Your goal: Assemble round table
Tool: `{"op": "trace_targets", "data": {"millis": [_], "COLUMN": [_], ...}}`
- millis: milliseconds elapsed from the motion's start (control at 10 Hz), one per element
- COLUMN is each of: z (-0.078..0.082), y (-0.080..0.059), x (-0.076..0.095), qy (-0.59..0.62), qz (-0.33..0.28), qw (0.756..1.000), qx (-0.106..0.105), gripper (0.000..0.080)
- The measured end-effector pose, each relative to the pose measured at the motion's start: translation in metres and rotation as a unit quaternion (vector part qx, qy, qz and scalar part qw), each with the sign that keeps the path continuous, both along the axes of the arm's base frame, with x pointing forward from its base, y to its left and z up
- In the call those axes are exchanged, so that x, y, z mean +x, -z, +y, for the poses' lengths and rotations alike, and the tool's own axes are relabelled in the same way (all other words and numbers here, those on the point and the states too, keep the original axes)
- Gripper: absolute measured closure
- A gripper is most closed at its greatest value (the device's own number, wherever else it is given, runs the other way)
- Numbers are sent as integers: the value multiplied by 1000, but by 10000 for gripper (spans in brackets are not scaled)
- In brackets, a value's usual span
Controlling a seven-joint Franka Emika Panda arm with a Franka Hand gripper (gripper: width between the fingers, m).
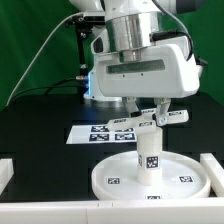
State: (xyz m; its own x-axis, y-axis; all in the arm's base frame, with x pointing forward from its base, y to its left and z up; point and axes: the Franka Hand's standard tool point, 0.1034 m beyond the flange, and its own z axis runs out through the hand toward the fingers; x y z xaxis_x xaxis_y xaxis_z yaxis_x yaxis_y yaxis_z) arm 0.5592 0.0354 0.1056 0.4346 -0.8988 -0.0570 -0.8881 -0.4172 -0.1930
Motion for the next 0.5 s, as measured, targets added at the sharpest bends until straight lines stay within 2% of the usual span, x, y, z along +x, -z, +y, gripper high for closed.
{"op": "trace_targets", "data": {"millis": [100, 200, 500], "z": [0, 0, 0], "y": [0, 0, 1], "x": [0, 0, -2], "qy": [75, 114, 84], "qz": [9, 13, 16], "qw": [997, 993, 996], "qx": [16, 23, 20], "gripper": [357, 357, 348]}}
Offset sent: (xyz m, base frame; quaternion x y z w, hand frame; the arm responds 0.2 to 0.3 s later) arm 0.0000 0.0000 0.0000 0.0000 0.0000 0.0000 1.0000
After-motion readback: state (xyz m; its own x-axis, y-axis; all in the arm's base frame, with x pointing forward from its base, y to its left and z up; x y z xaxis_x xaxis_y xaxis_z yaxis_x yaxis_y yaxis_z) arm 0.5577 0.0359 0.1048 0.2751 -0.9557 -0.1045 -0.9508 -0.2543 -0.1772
